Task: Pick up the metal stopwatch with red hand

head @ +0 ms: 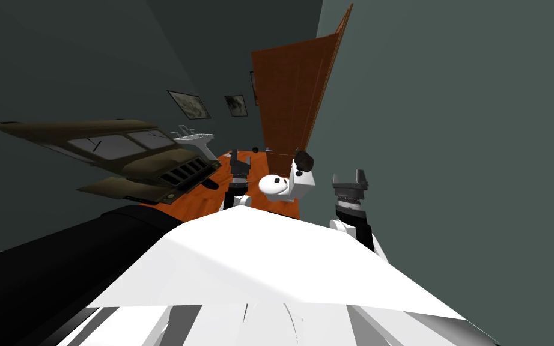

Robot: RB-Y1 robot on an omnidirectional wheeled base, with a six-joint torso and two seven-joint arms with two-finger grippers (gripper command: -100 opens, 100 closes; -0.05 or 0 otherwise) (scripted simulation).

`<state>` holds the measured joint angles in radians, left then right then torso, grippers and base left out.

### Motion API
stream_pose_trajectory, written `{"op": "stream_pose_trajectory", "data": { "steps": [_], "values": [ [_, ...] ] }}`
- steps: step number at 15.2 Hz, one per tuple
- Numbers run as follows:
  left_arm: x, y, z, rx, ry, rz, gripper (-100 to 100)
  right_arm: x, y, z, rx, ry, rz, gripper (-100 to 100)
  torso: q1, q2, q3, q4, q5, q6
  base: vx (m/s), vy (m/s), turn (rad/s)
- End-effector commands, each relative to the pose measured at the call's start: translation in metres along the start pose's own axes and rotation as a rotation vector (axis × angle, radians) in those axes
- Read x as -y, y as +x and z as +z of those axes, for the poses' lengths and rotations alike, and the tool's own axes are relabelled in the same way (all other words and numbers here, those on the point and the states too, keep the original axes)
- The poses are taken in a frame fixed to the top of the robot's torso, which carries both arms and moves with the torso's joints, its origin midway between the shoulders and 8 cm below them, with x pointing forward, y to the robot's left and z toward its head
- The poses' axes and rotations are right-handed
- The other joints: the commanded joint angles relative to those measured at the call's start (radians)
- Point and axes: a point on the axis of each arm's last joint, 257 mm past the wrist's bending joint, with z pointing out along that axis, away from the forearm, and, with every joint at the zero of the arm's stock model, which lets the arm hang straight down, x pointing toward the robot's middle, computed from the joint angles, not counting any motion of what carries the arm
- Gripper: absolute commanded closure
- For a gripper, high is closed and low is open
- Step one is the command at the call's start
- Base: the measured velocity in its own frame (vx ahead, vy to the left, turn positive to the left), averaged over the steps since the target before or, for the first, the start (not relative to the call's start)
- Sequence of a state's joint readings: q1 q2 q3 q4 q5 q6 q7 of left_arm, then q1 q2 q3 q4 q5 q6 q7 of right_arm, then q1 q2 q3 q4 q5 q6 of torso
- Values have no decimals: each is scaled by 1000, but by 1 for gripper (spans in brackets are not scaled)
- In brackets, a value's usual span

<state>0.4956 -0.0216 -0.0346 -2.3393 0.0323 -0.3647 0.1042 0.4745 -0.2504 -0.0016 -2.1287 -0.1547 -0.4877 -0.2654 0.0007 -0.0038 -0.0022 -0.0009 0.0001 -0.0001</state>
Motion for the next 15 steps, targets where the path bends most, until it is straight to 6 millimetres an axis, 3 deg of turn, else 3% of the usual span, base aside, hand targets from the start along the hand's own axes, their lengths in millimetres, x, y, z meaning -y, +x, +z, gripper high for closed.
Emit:
{"op": "stream_pose_trajectory", "data": {
  "steps": [1, 8, 15],
  "values": [
    [0, 0, 0, 0, 0, 0, 0, 15, -5, 2, 13, 41, 79, -100, 0, 0, 0, 0, 0, 0, 46, 18, -13],
    [0, 0, 0, 0, 0, 0, 0, 47, -16, 2, 54, 124, 253, -100, 0, 0, 0, 0, 0, 0, 40, 12, -15],
    [0, 0, 0, 0, 0, 0, 0, 95, -27, -1, 131, 237, 499, -100, 0, 0, 0, 0, 0, 0, 41, 12, -17]
  ]
}}
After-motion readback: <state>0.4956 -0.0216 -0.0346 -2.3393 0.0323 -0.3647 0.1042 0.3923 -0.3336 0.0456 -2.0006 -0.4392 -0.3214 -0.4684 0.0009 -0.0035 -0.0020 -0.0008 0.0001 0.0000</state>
